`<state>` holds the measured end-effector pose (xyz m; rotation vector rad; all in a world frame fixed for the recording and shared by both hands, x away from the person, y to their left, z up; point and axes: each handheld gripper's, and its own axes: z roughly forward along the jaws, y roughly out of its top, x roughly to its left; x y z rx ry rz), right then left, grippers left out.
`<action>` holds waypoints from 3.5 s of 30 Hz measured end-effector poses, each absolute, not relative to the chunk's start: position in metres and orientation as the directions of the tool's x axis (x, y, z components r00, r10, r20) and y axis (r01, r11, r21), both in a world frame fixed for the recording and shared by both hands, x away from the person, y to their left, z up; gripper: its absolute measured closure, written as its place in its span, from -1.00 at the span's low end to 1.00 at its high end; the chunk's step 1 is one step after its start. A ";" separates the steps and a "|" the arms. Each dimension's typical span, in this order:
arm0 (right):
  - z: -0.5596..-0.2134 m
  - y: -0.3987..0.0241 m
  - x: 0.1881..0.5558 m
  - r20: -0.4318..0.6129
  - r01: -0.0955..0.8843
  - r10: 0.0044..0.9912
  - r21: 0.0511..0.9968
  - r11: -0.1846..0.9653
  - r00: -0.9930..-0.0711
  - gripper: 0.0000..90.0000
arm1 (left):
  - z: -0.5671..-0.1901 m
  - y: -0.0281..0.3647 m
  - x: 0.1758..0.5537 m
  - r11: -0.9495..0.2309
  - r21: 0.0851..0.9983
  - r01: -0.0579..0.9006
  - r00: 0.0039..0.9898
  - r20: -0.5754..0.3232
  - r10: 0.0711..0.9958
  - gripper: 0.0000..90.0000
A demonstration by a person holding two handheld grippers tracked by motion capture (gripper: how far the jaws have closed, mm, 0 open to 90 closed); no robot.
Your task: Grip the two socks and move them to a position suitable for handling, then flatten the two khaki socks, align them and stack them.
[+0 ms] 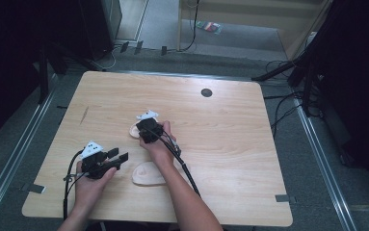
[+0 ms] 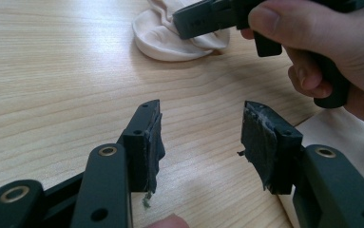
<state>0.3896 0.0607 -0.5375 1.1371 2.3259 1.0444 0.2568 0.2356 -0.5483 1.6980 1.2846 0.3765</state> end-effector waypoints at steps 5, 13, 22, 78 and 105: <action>-0.521 0.044 0.385 0.128 0.561 0.793 0.773 0.297 -0.596 0.97 | -0.549 0.236 0.258 -0.004 0.812 0.583 0.397 -0.281 0.874 0.12; -0.499 -0.002 0.377 0.307 0.615 0.792 0.782 0.107 -0.528 0.97 | -0.550 0.235 0.259 -0.008 0.808 0.589 0.396 -0.280 0.874 0.13; -0.511 -0.058 0.376 0.451 0.683 0.801 0.727 -0.072 -0.395 0.93 | -0.553 0.233 0.259 -0.005 0.807 0.591 0.392 -0.281 0.876 0.14; -0.538 -0.093 0.388 0.278 0.638 0.859 0.766 0.071 -0.430 0.35 | -0.539 0.218 0.349 0.009 0.797 0.603 0.300 -0.237 0.924 0.39; -0.550 -0.087 0.386 0.153 0.616 0.875 0.765 0.190 -0.459 0.94 | -0.549 0.212 0.351 -0.072 0.754 0.653 0.327 -0.195 0.925 1.00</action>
